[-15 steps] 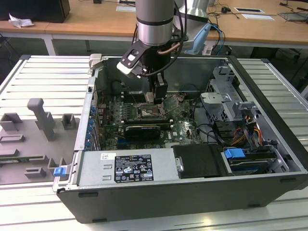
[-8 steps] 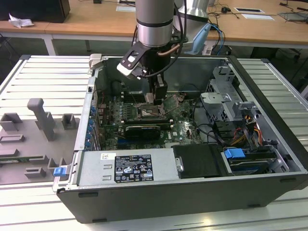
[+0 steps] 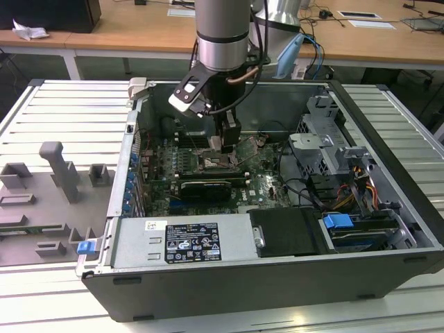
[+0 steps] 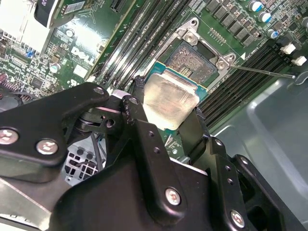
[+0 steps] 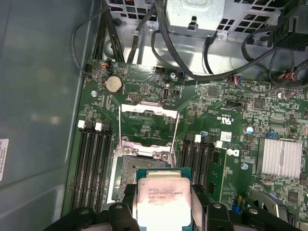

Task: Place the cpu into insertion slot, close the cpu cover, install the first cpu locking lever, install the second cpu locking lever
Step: 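Place the cpu into insertion slot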

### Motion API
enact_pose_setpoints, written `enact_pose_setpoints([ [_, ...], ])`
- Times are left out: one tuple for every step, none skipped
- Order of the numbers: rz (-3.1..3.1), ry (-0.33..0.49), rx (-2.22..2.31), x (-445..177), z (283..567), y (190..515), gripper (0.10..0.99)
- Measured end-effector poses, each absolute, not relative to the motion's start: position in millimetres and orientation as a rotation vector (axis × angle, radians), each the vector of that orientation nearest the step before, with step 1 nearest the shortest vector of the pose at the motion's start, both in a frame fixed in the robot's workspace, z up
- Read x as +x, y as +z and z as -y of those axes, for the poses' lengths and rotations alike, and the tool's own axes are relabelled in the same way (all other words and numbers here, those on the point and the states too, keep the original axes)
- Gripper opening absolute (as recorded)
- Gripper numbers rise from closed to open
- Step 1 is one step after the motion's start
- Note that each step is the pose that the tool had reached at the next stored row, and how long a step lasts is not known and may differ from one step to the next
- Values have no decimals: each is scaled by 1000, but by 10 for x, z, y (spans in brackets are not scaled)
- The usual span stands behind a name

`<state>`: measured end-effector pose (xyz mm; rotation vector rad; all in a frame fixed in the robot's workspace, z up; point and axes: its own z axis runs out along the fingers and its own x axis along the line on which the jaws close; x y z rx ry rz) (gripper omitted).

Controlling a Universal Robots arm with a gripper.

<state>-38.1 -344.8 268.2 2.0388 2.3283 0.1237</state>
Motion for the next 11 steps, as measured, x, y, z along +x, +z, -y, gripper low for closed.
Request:
enact_pose_setpoints([
  [-2328,124,2040,-381,3448,2676,533],
  [-2326,123,2041,-382,3446,2672,533],
  [-2325,123,2042,-382,3440,2665,533],
  [-2324,123,2044,-382,3433,2658,533],
  [-2322,123,2045,-381,3423,2651,533],
  [-2320,123,2047,-381,3411,2643,533],
  [-2313,123,2055,-381,3395,2619,533],
  [-2307,123,2062,-381,3393,2608,533],
  [-2299,122,2071,-381,3392,2597,533],
  [-2290,122,2080,-382,3392,2589,533],
  [-2279,122,2091,-382,3390,2580,533],
])
